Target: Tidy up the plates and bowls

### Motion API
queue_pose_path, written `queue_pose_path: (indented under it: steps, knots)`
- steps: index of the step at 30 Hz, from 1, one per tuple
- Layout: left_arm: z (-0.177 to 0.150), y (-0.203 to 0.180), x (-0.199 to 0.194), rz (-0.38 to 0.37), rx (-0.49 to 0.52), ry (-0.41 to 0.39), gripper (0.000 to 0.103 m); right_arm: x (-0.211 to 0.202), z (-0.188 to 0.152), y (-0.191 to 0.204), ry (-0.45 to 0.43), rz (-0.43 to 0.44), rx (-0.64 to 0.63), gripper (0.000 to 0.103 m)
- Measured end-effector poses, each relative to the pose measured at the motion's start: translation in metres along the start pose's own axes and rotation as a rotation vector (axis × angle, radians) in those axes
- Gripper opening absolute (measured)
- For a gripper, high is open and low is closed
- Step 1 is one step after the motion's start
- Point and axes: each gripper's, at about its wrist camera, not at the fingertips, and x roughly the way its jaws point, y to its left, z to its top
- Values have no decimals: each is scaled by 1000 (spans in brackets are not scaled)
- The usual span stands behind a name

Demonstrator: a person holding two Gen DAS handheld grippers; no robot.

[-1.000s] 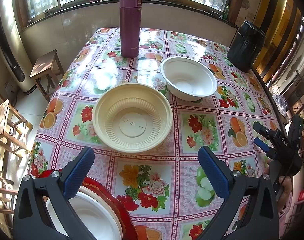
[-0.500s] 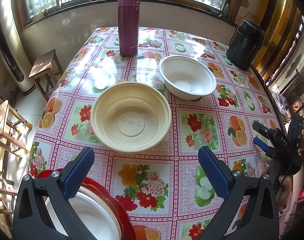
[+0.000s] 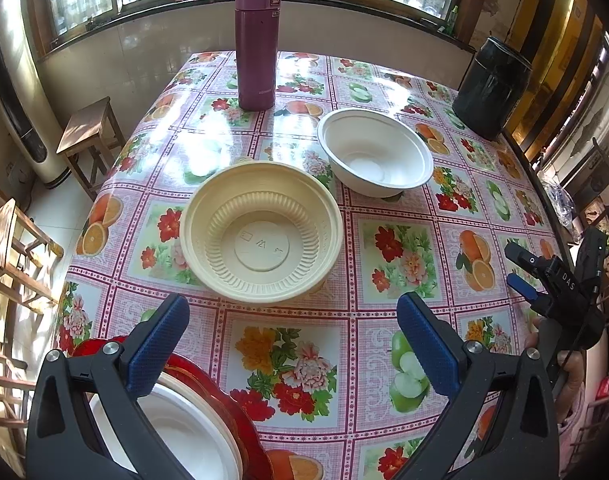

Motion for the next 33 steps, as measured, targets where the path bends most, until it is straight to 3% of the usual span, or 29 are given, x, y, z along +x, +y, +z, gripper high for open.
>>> queue_pose_path:
  steps: [9,12,19,24,27,33]
  knots:
    - [2,14,-3,16,-8,-7,103,-1,0,-1,-6,-14,-5,103]
    - [3,21,-7,25,3,-5,103,-9,0,0,-44,1,-14,103]
    - [19,51,-13,87,65,27,103,-24,2,21,-111,191,-47,103]
    - [30,86,-2,57,14,113,103,9,-13,75,20,343,-108,102]
    - [33,106,9,82,-11,151,103,39,-30,108,115,369,-134,102]
    - [41,121,37,9,-59,206,103,92,-51,144,228,395,-67,102]
